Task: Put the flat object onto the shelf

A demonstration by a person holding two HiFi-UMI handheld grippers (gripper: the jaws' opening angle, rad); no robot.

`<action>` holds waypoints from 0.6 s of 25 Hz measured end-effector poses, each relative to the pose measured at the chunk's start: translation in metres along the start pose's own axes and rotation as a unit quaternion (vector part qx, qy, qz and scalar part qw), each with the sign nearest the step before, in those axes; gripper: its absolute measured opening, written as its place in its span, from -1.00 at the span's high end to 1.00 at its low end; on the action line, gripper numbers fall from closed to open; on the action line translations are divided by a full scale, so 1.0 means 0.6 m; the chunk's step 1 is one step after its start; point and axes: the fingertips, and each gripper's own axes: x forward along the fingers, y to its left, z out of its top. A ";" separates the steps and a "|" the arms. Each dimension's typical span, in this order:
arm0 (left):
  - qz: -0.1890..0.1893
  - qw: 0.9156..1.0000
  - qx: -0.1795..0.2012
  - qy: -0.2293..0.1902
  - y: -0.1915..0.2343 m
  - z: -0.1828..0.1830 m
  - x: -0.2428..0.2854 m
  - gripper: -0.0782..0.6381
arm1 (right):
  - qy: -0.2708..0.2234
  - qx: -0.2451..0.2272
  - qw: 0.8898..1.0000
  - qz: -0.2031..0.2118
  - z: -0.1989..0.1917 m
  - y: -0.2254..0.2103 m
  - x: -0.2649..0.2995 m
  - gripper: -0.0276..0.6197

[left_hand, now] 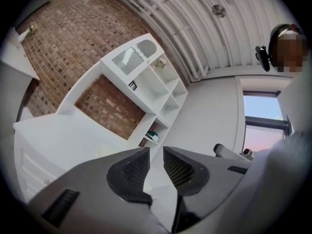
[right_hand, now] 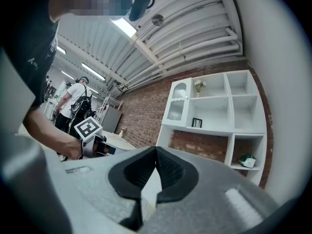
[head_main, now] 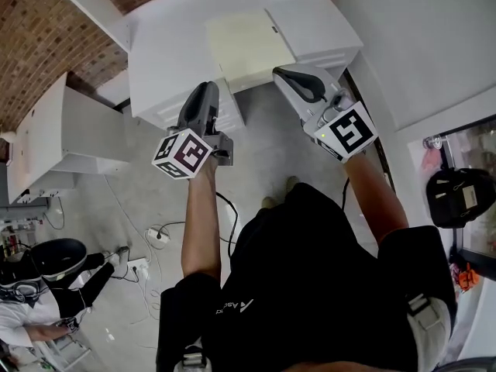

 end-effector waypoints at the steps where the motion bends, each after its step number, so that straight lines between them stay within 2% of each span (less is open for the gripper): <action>1: 0.005 1.000 -0.012 0.004 0.013 -0.009 0.006 0.53 | 0.001 -0.001 1.000 0.001 -0.005 -0.003 0.003 0.91; 9: 0.065 0.993 -0.079 0.052 0.110 -0.084 0.059 0.15 | -0.001 0.018 1.000 0.018 -0.039 -0.051 0.041 0.91; 12: 0.072 0.989 -0.113 0.064 0.131 -0.108 0.085 0.06 | -0.014 0.007 0.999 0.029 -0.053 -0.080 0.055 0.91; 15: 0.080 0.983 -0.151 0.066 0.149 -0.129 0.112 0.00 | -0.011 0.031 0.999 0.037 -0.062 -0.108 0.060 0.91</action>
